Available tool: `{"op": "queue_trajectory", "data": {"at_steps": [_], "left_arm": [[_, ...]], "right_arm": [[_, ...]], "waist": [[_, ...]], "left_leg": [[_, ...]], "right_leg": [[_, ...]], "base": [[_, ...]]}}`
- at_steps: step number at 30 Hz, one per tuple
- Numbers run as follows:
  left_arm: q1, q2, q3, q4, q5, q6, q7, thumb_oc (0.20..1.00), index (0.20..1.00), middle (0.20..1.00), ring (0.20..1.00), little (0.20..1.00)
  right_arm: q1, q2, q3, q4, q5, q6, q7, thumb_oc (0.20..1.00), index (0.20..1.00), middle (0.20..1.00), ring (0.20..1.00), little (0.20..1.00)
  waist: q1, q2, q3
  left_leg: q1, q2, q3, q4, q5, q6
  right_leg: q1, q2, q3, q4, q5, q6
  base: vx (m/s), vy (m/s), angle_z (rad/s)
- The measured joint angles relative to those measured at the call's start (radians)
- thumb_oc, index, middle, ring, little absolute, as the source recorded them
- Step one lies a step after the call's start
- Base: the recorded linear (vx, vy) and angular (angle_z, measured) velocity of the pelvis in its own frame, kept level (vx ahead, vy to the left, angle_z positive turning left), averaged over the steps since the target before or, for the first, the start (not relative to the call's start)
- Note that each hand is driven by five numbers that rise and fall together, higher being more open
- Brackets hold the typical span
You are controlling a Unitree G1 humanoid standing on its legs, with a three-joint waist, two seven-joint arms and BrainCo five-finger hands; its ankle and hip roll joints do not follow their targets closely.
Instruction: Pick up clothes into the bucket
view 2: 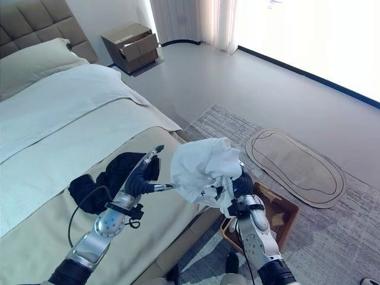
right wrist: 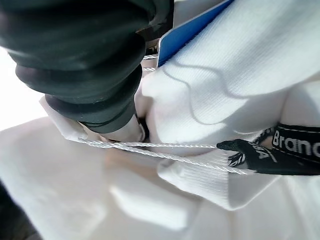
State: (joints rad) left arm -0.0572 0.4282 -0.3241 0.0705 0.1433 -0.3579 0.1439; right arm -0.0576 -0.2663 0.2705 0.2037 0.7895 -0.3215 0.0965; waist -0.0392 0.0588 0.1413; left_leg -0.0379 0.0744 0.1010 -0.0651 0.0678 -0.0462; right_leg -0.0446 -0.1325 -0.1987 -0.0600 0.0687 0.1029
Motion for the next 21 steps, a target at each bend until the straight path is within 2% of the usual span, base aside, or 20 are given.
{"op": "queue_trajectory", "data": {"at_steps": [8, 13, 17, 21], "left_arm": [[0.095, -0.021, 0.049, 0.050, -0.010, -0.001, 0.016, 1.000, 1.000, 1.000, 1.000, 1.000], [0.163, -0.029, 0.127, 0.084, -0.044, -0.006, 0.037, 1.000, 1.000, 1.000, 1.000, 1.000], [0.224, -0.050, 0.179, 0.094, -0.100, -0.012, 0.055, 1.000, 1.000, 1.000, 1.000, 1.000], [0.262, -0.085, 0.244, 0.105, -0.172, -0.032, 0.064, 1.000, 1.000, 1.000, 1.000, 1.000]], "right_arm": [[0.070, 0.017, -0.055, -0.002, 0.058, -0.008, 0.006, 0.200, 0.200, 0.200, 0.200, 0.200], [0.125, 0.032, -0.196, -0.002, 0.069, -0.032, -0.007, 0.200, 0.200, 0.200, 0.200, 0.200], [0.158, 0.050, -0.314, 0.006, 0.090, -0.078, -0.048, 0.200, 0.200, 0.200, 0.200, 0.200], [0.192, 0.045, -0.409, 0.052, 0.039, -0.109, -0.109, 0.200, 0.200, 0.200, 0.200, 0.200]], "waist": [[-0.001, -0.020, -0.015], [0.000, -0.020, -0.015], [-0.001, -0.021, -0.015], [-0.001, -0.021, -0.014]], "left_leg": [[0.011, 0.001, 0.006, -0.014, 0.000, 0.000], [0.014, 0.002, 0.006, -0.019, 0.000, 0.000], [0.016, 0.001, 0.007, -0.021, 0.000, 0.000], [0.016, 0.002, 0.006, -0.021, 0.000, 0.000]], "right_leg": [[0.007, 0.003, 0.002, -0.010, 0.000, 0.001], [0.010, 0.003, 0.002, -0.016, 0.000, 0.002], [0.012, 0.003, 0.002, -0.019, 0.000, 0.003], [0.014, 0.004, 0.002, -0.023, -0.003, 0.006]], "base": [[0.00, -0.002, -0.01], [0.00, 0.000, 0.00], [0.00, 0.000, 0.00], [0.00, 0.000, 0.00]]}}
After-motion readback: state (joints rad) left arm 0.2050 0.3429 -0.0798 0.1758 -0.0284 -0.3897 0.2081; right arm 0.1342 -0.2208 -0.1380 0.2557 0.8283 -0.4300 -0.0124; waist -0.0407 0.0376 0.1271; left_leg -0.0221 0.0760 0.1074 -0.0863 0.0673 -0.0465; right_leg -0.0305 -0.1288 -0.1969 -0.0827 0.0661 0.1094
